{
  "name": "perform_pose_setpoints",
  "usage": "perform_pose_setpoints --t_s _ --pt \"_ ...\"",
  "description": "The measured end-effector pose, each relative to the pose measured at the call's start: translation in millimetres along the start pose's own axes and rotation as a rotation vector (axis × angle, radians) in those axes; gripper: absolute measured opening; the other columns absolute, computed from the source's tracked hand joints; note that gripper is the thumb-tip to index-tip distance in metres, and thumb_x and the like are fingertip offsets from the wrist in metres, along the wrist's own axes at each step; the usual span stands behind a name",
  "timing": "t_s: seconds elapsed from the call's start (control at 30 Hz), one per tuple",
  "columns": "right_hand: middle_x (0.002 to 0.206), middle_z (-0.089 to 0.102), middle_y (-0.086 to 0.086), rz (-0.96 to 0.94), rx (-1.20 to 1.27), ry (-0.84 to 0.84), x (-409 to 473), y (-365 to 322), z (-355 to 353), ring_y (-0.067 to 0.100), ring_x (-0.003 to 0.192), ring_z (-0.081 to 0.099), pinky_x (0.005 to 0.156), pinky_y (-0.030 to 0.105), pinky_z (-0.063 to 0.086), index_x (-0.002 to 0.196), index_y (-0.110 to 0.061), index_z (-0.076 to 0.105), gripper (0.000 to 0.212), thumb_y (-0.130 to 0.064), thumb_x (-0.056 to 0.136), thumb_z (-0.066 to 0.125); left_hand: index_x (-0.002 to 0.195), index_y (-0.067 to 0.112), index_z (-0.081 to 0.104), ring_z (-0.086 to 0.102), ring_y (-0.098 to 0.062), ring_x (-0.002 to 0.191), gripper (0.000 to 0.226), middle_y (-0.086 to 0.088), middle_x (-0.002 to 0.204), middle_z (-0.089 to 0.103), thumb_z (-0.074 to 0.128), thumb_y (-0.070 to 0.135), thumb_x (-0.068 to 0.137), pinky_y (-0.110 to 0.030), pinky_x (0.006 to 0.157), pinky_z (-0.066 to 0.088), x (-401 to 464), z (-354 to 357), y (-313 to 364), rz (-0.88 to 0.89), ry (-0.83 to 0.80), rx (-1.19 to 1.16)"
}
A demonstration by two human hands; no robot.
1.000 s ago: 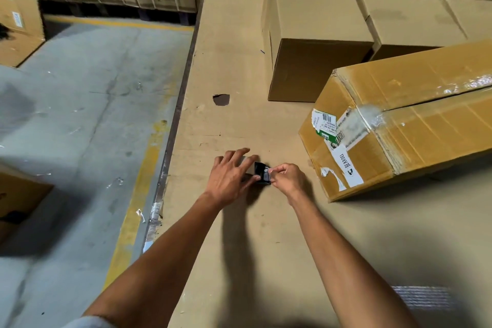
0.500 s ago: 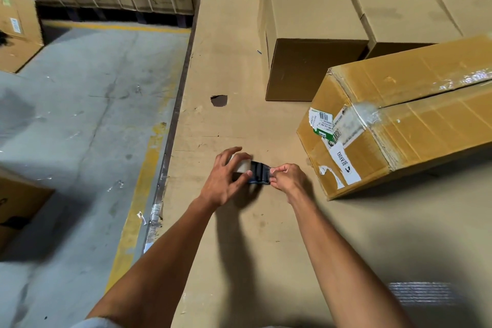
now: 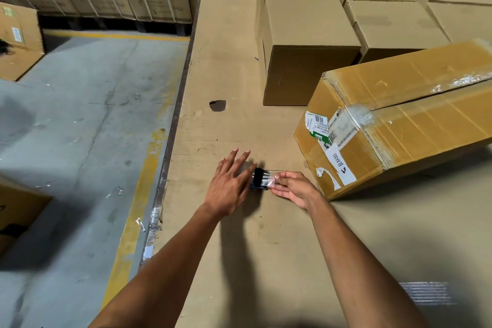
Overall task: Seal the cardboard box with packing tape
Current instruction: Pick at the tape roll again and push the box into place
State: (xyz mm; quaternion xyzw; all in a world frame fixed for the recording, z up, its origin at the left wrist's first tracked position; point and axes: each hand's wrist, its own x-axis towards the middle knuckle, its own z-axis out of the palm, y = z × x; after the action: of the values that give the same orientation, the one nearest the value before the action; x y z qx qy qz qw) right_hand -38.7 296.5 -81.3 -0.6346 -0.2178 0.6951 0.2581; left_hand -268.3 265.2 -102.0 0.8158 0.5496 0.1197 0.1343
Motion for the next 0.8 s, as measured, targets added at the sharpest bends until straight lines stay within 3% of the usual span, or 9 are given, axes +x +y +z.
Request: perform_pose_setpoints --t_s 0.2,0.37,0.47,0.57,0.7,0.8 --pt "0.139 0.059 0.039 0.001 0.043 0.004 0 1 -3 0.049 0.131 0.061 0.116 0.053 0.047 0.132 0.011 0.056 0.026 0.003 0.109 0.049 0.172 0.028 0.028 -0.004 -0.032 0.169 0.057 -0.003 0.183 0.009 0.041 0.040 0.117 -0.058 0.132 0.022 3 -7 -1 -0.043 -0.067 0.005" --pt "0.139 0.062 0.034 -0.030 -0.106 -0.003 0 -4 6 0.045 0.134 0.060 0.118 0.050 0.045 0.138 0.015 0.055 0.035 -0.007 0.113 0.044 0.171 0.025 0.031 -0.004 -0.034 0.169 0.057 -0.003 0.183 0.008 0.042 0.037 0.117 -0.058 0.132 0.021 7 -12 -1 -0.061 -0.092 0.019" --pt "0.132 0.066 0.032 -0.050 -0.120 0.030 -2 -10 15 0.046 0.131 0.063 0.116 0.048 0.048 0.127 0.006 0.058 0.022 -0.002 0.107 0.055 0.172 0.027 0.029 -0.008 -0.034 0.169 0.055 -0.002 0.183 0.004 0.039 0.036 0.118 -0.059 0.133 0.018 11 -15 -1 -0.079 -0.113 0.023" --pt "0.135 0.064 0.033 -0.078 -0.098 0.050 -4 -14 23 0.047 0.130 0.063 0.114 0.049 0.049 0.120 -0.001 0.056 0.013 0.000 0.108 0.053 0.173 0.031 0.023 -0.015 -0.031 0.168 0.058 0.003 0.183 -0.007 0.041 0.030 0.118 -0.061 0.134 0.016 17 -21 -4 -0.091 -0.155 0.057" --pt "0.141 0.061 0.033 -0.122 -0.062 0.091 -10 -22 32 0.046 0.131 0.062 0.115 0.049 0.049 0.140 0.007 0.050 0.032 -0.005 0.113 0.040 0.174 0.033 0.017 -0.016 -0.028 0.168 0.058 0.006 0.182 -0.013 0.035 0.032 0.118 -0.062 0.134 0.013 24 -33 -3 -0.070 -0.208 0.056" --pt "0.143 0.060 0.030 -0.191 -0.105 0.117 -23 -29 35 0.044 0.133 0.061 0.117 0.049 0.047 0.143 0.006 0.050 0.035 -0.006 0.113 0.037 0.174 0.031 0.016 -0.013 -0.025 0.168 0.058 0.007 0.182 -0.011 0.029 0.042 0.118 -0.060 0.134 0.010 22 -41 7 -0.082 -0.184 0.063"
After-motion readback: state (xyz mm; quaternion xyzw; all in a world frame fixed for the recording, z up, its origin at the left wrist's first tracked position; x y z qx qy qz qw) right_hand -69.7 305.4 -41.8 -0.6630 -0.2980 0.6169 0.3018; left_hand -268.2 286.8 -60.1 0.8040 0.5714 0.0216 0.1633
